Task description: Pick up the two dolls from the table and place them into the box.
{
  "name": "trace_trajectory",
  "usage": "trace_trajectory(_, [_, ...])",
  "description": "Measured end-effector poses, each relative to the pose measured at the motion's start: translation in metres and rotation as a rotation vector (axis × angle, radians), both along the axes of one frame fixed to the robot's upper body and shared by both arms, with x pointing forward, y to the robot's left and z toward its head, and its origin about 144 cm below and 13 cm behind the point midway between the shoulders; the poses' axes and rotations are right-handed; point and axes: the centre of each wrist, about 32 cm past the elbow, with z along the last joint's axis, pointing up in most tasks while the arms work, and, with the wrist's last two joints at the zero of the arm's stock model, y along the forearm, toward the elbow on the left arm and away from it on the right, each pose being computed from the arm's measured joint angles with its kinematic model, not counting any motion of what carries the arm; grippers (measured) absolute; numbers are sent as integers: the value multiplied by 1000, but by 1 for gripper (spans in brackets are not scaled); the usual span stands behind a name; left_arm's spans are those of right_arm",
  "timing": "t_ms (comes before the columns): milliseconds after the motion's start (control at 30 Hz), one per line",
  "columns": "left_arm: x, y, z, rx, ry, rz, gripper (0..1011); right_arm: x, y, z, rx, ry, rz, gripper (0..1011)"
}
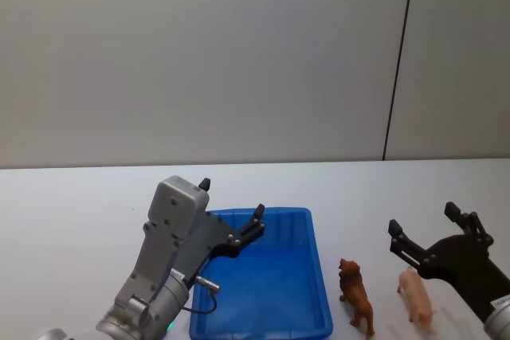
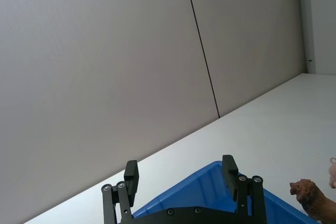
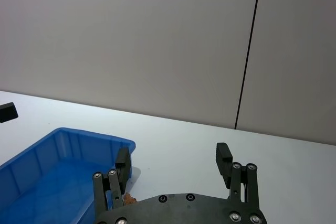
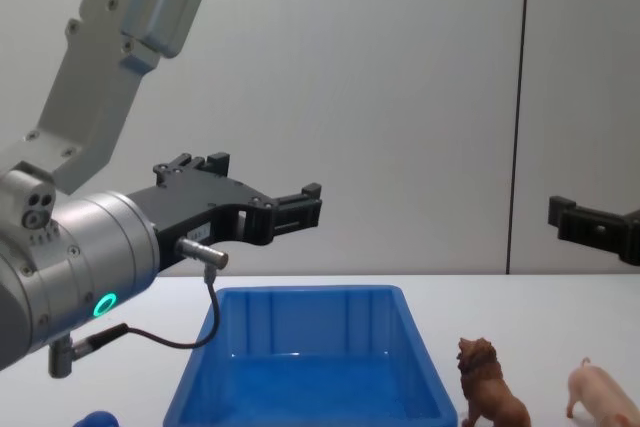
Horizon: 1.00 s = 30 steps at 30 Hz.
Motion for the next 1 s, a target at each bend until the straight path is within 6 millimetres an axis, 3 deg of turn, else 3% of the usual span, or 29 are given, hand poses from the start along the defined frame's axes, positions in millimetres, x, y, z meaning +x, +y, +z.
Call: trace_trajectory(1000, [0, 0, 0, 0, 0, 0, 1002, 1, -3, -1, -3, 9, 8, 1001])
